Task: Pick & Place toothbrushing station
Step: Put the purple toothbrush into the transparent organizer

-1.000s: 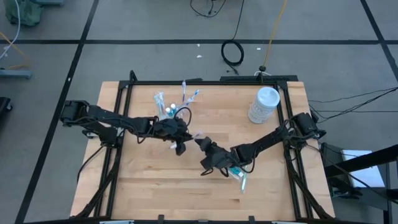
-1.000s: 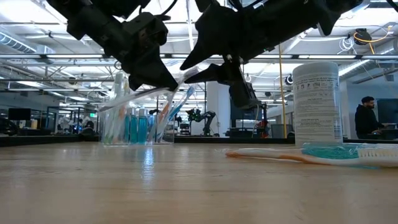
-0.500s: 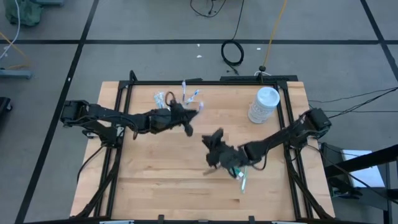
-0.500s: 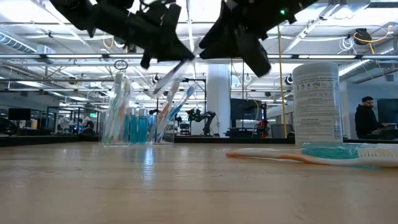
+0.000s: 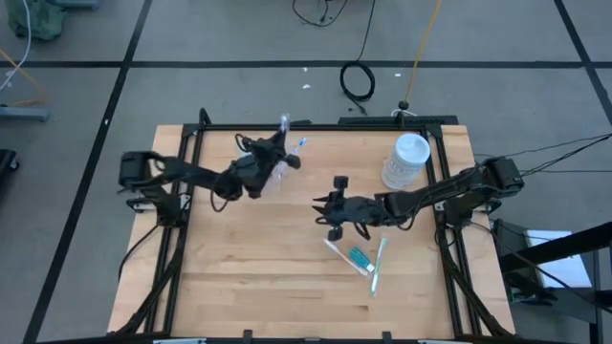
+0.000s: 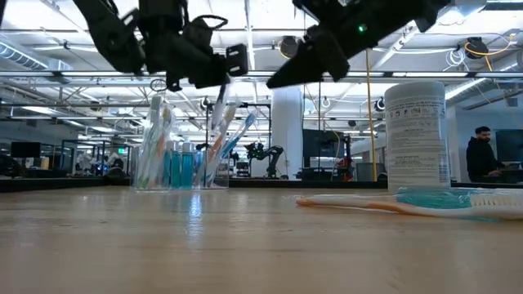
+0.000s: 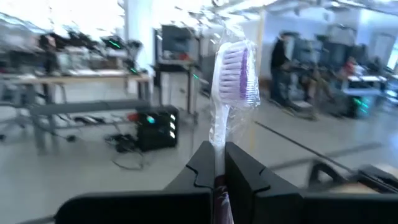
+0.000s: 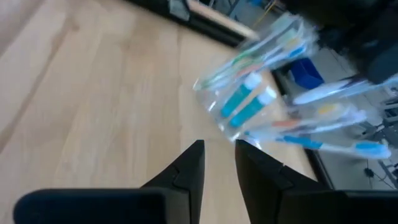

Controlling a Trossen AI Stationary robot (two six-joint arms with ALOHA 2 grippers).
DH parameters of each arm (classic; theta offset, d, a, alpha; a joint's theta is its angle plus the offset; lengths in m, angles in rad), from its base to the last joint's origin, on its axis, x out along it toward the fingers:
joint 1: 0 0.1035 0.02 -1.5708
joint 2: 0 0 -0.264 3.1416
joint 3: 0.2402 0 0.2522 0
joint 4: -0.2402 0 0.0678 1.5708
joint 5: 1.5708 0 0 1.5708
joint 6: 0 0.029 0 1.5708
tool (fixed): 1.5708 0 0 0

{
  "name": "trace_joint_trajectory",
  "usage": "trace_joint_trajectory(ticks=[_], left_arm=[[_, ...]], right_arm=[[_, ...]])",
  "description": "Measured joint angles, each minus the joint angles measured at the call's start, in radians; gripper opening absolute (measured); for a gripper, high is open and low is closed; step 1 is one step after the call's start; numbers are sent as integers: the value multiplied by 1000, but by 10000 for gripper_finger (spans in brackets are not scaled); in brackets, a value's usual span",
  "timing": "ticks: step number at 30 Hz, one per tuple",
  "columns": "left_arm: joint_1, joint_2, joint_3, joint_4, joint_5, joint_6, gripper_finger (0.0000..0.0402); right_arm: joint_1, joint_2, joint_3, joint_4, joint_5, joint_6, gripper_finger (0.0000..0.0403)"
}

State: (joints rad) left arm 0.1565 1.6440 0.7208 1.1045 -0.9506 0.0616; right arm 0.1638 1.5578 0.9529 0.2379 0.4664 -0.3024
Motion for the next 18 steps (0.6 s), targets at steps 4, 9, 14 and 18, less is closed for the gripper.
trace_joint_trajectory(ticks=[4,9,14,18], left_arm=[[17,99,1,175,-25,43,9],[20,210,1,186,-65,41,8],[8,277,1,186,-117,53,8],[-14,283,1,188,-155,94,8]], right_arm=[[0,0,-25,5,1,-46,77],[-1,0,-36,13,2,-104,77],[-1,0,-36,42,2,-131,77],[-1,0,-36,42,3,-155,77]])
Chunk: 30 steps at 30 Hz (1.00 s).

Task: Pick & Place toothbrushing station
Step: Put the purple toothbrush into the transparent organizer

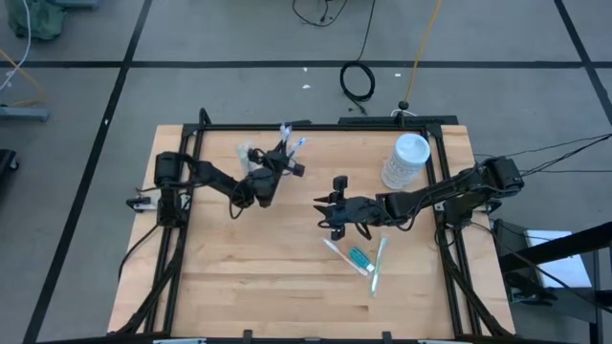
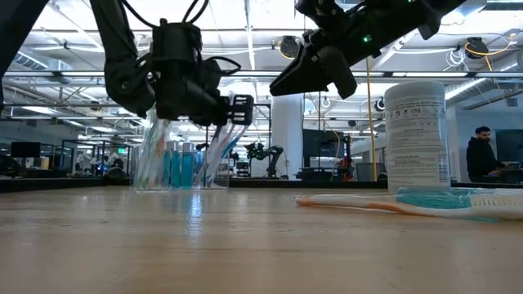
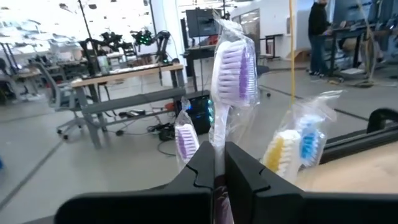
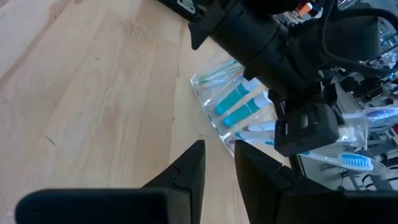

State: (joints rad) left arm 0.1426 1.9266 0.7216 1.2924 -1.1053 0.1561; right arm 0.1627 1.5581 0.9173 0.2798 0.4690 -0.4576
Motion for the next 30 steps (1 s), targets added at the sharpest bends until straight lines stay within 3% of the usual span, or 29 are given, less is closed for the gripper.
trace_joint_trajectory(ticks=[8,12,19,23,30], left_arm=[[-84,-12,0,-15,-235,105,34],[-88,-11,0,-86,-236,40,30],[-101,-13,0,-245,-236,-264,34],[-102,-13,0,-318,-233,-265,37],[-103,-13,0,-306,-226,-231,68]], right_arm=[[0,0,0,0,0,-10,77],[0,0,0,0,0,-11,77],[0,0,0,0,0,-1,77],[0,0,0,0,0,-1,77],[0,0,0,0,0,0,77]])
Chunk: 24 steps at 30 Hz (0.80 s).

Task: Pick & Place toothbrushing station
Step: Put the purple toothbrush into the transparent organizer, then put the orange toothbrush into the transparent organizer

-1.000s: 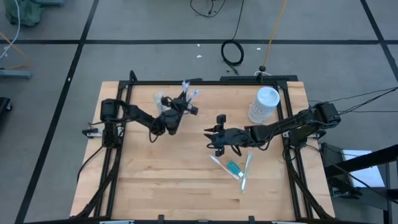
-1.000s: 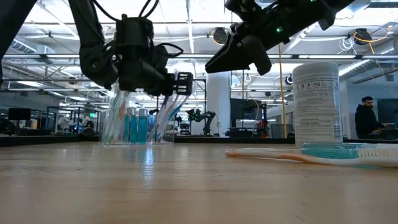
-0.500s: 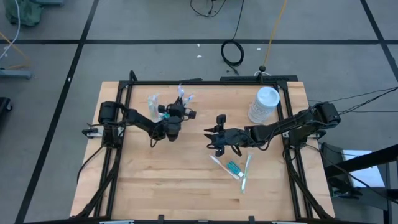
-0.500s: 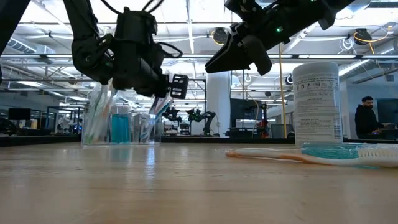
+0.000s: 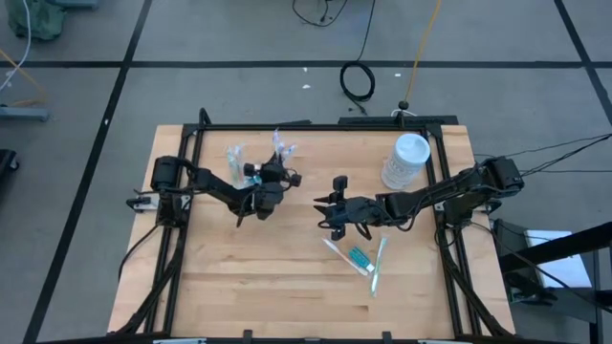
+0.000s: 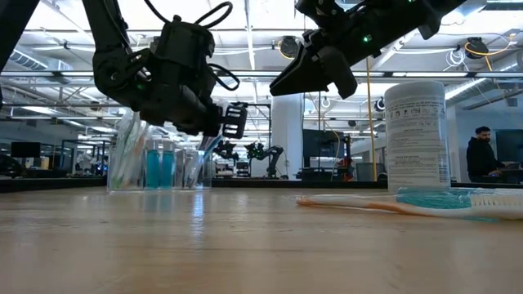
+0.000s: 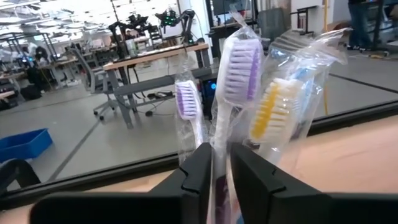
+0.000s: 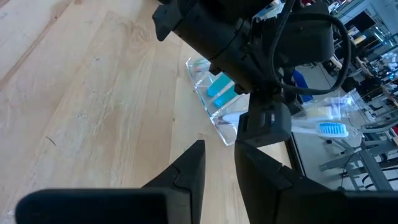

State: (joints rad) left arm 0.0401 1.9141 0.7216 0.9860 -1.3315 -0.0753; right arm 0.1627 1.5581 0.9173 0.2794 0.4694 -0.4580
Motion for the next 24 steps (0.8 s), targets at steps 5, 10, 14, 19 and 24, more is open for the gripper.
trace_joint_trajectory(ticks=[5,10,14,19,24], left_arm=[[-10,-3,0,3,16,6,98],[-25,-38,0,3,-15,26,132],[-52,-90,0,-12,-30,43,156],[-94,-182,0,-94,-73,96,169],[-114,-298,0,-101,-74,136,170]], right_arm=[[0,0,0,0,0,0,77],[0,0,0,0,0,-1,77],[0,0,0,0,0,0,77],[0,0,0,0,0,0,77],[0,0,0,0,0,-2,77]])
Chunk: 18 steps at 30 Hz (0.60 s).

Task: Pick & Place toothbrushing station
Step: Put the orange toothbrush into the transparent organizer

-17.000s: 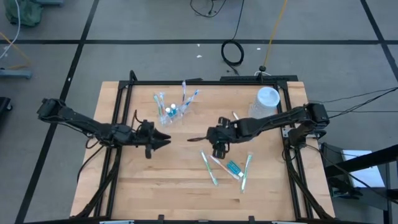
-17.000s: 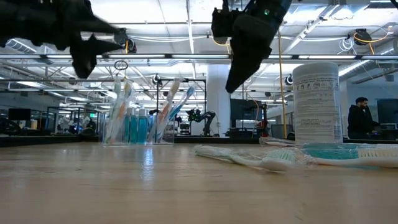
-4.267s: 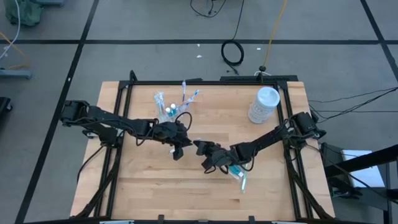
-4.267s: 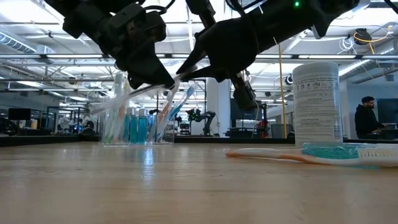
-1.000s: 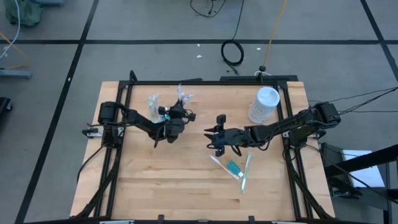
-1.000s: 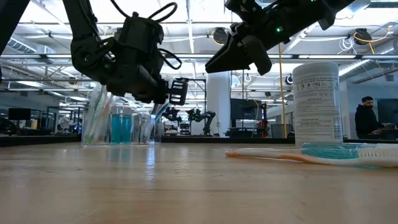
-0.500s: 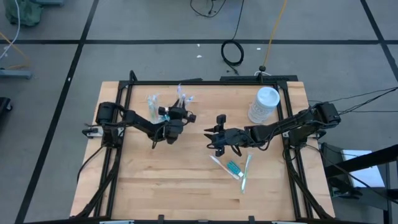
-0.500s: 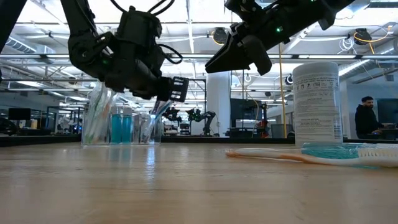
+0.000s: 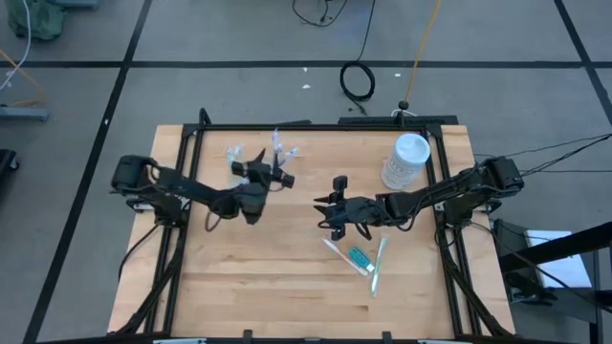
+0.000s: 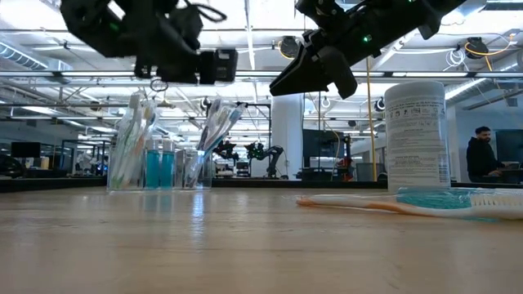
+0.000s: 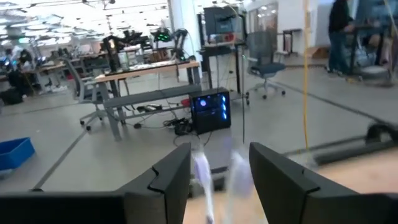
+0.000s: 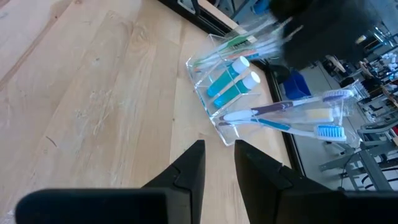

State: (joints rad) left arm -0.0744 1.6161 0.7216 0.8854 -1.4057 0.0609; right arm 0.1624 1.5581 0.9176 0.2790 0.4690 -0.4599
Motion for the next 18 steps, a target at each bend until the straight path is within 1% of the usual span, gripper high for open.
trace_joint_trajectory(ticks=[3,5,6,7,10,11,12,16,18], left_arm=[[27,-75,0,1,1,29,170],[59,-115,0,1,47,43,170],[79,-127,0,-3,96,41,170],[98,-134,0,-3,170,32,170],[161,-138,1,-14,463,-38,170],[182,-134,2,-28,540,-65,170],[203,-127,4,-48,581,-91,170],[275,-114,4,-197,598,-181,170],[293,-115,4,-265,628,-221,170]], right_arm=[[0,0,0,3,0,1,77],[0,0,1,9,0,1,77],[0,0,1,9,0,0,77],[0,0,1,8,0,0,77],[0,0,1,13,0,0,77],[0,0,1,21,0,0,77],[0,0,1,27,0,1,77],[0,0,1,50,-2,2,77],[0,0,1,48,-2,2,77]])
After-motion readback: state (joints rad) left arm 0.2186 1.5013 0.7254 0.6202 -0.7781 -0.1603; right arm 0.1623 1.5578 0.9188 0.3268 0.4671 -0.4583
